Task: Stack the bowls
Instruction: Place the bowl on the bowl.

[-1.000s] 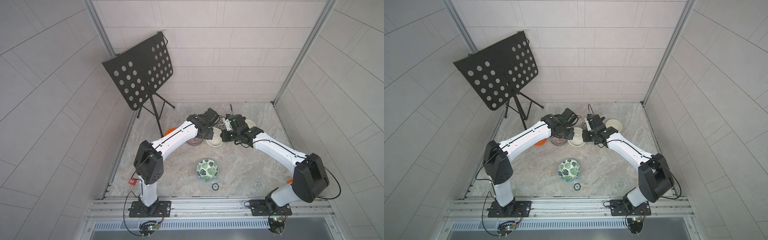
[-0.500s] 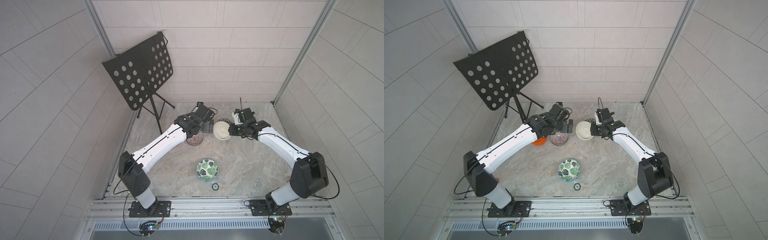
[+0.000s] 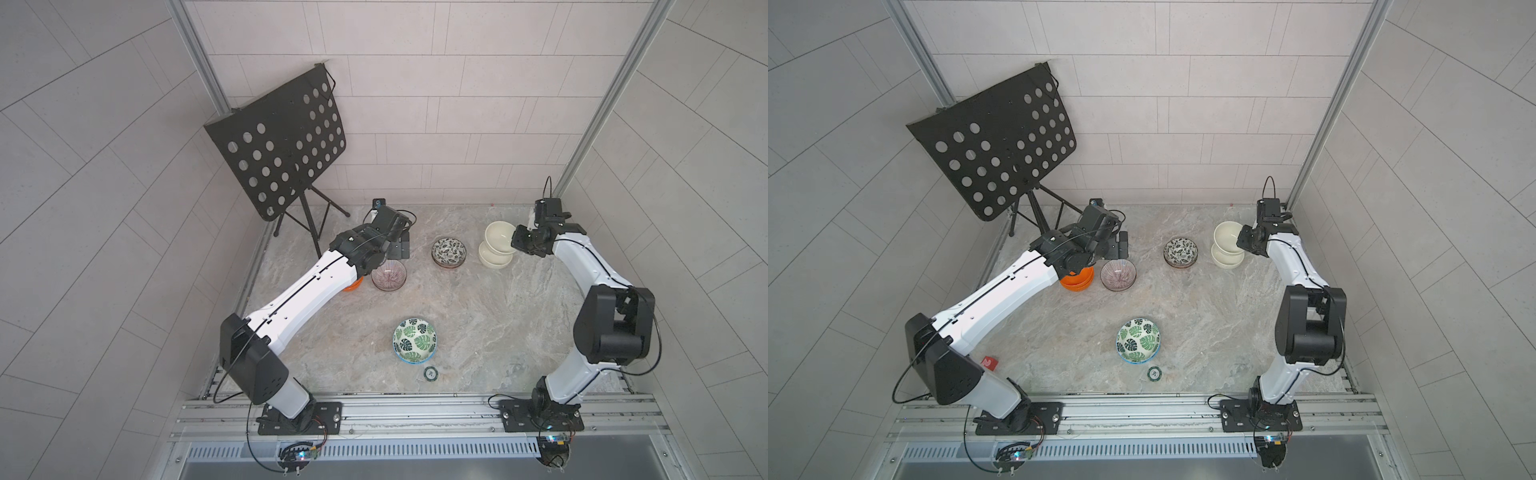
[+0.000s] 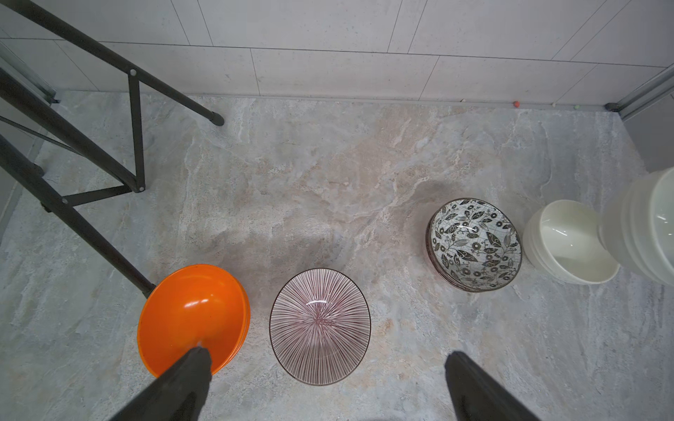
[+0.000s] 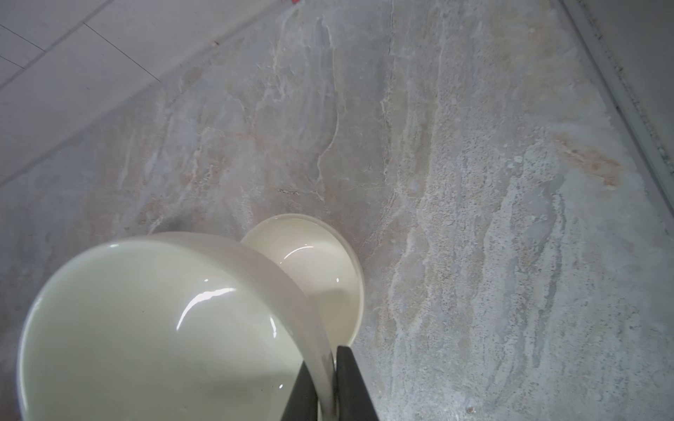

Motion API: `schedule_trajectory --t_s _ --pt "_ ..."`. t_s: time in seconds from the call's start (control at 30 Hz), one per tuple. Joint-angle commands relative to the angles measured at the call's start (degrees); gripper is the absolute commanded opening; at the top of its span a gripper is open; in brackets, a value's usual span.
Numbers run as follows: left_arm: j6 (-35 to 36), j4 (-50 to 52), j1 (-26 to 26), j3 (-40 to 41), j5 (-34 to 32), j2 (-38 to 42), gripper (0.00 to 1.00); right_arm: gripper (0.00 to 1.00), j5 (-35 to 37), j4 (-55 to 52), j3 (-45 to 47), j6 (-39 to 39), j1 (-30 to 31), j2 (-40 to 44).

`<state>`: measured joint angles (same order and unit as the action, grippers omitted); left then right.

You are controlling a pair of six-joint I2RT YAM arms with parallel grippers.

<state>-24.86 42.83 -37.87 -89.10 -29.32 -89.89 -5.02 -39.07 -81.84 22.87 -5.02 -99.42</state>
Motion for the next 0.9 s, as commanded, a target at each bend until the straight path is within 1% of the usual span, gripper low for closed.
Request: schedule_trajectory --t_s 0.0,0.13,0.3,0.4,0.5,0.7,0.77,0.87 --pt "-0.8 -0.4 0.6 0.6 1.4 -1.1 1.0 0.0 0.4 -1.8 -3.8 -1.6 0.4 -2.8" --pt "-0.9 -0.3 1.0 0.6 1.9 -1.7 1.0 0.0 2.1 -1.7 -4.6 -2.2 0.4 -5.6" --pt "-1.0 -0.7 1.5 1.0 2.1 -1.5 1.0 0.02 2.5 -1.7 -5.3 -2.7 0.3 -7.9" --pt "-1.0 -0.7 1.7 1.0 2.3 -1.6 1.0 0.06 2.5 -1.8 -5.4 -3.0 0.4 -8.8" --pt "-1.1 -0.7 2.0 0.9 2.5 -1.7 1.0 0.14 2.6 -2.1 -5.5 -3.5 0.3 -9.5" --pt "-1.2 -0.8 2.2 0.8 2.7 -1.5 1.0 0.17 2.7 -3.0 -6.7 -4.0 0.3 -10.9" --pt "-1.2 -0.8 2.3 0.7 2.8 -1.3 1.0 0.19 2.5 -3.4 -7.0 -4.2 0.4 -11.1" --pt "-1.2 -0.7 2.5 0.5 2.9 -1.5 1.0 0.28 2.9 -3.8 -6.7 -4.2 0.4 -10.3"
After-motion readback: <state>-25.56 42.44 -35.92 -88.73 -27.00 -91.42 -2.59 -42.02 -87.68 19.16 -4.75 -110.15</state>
